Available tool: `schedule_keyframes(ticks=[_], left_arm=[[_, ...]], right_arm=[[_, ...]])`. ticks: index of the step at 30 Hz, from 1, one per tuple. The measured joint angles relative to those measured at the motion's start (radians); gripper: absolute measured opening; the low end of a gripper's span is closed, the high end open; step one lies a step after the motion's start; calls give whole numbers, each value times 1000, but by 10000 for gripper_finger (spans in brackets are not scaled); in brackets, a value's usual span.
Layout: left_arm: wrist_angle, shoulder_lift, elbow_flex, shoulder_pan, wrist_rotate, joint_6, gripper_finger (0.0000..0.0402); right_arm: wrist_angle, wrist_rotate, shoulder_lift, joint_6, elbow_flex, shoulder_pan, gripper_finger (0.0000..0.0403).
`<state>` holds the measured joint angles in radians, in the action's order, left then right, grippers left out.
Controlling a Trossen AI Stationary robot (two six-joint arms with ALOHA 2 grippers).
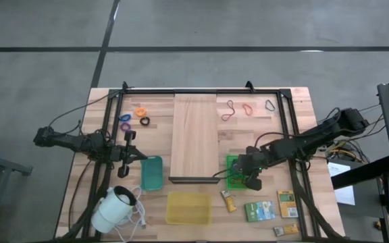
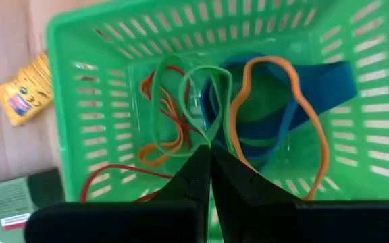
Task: Pick & Place Office Desk Supplies
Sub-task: Put the bottom green rubber band into the green bin, then put the red rubber band into the green bin
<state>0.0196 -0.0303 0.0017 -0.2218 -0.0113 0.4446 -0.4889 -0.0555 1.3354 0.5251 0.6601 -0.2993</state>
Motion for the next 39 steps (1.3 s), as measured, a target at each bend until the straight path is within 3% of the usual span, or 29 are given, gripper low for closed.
schedule_keyframes(ticks=[20, 34, 39], left_arm=[[0, 0, 0, -1, 0, 0, 12], [0, 0, 0, -1, 0, 0, 12], [0, 0, 0, -1, 0, 0, 12]], right_arm=[[39, 6, -8, 0, 17, 0, 12], [64, 3, -9, -1, 13, 0, 136], [83, 3, -10, 0, 13, 0, 161]])
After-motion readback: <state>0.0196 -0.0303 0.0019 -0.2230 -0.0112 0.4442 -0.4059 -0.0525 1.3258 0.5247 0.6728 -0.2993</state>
